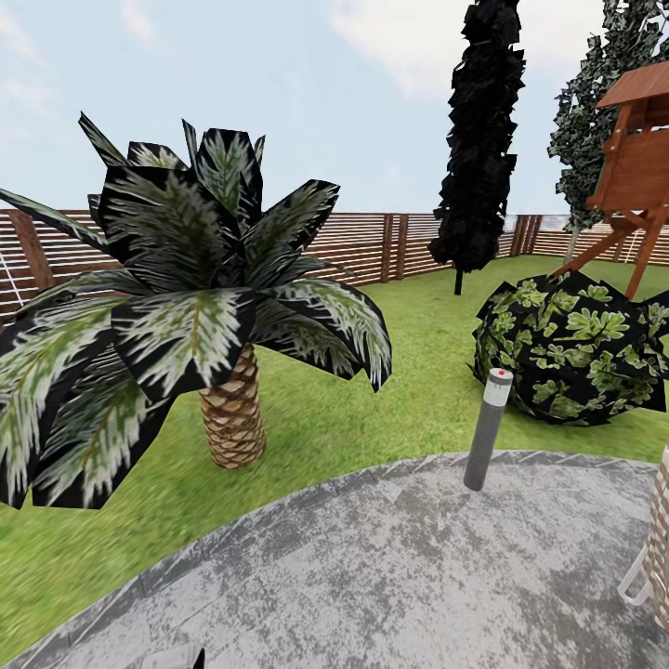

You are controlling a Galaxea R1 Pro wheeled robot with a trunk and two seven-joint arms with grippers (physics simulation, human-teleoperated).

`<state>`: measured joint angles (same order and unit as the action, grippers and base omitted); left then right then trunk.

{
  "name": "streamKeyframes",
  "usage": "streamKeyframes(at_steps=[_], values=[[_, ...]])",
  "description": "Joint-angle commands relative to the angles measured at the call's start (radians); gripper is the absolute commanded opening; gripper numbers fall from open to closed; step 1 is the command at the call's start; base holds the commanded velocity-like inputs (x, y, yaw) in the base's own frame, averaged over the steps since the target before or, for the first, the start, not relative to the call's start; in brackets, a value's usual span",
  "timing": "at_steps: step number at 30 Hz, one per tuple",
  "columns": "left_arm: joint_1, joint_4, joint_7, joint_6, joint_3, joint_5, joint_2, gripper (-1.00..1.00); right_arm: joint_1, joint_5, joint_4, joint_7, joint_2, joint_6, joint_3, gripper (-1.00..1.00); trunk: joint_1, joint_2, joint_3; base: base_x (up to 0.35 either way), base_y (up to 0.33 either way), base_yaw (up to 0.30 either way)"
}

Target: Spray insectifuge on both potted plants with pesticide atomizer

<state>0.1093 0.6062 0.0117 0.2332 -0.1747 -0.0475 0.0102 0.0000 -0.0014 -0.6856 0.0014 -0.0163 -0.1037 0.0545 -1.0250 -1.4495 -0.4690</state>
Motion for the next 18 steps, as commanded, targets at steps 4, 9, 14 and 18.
streamKeyframes(at_steps=[4, 9, 14, 18], values=[[0.001, 0.001, 0.004, 0.003, -0.001, -0.004, 0.002, 1.00, 0.000, 0.000, -0.004, 0.000, 0.001, -0.004, 0.000, 1.00, 0.000, -0.001, -0.001, 0.000, 0.000, 0.000], [0.000, 0.000, 0.003, 0.003, 0.000, -0.003, 0.005, 1.00, 0.000, 0.000, -0.004, 0.000, -0.002, -0.003, 0.001, 1.00, 0.000, -0.001, -0.001, 0.000, 0.000, 0.000], [0.000, 0.000, 0.001, 0.003, 0.003, 0.007, 0.004, 1.00, 0.000, -0.002, -0.004, 0.000, -0.001, -0.007, 0.002, 1.00, 0.000, -0.001, -0.001, 0.000, 0.000, 0.000], [0.000, -0.002, 0.000, 0.003, 0.004, 0.013, 0.003, 1.00, 0.000, -0.003, 0.002, 0.001, -0.001, -0.007, 0.002, 1.00, 0.000, -0.001, -0.001, -0.001, 0.000, 0.000]])
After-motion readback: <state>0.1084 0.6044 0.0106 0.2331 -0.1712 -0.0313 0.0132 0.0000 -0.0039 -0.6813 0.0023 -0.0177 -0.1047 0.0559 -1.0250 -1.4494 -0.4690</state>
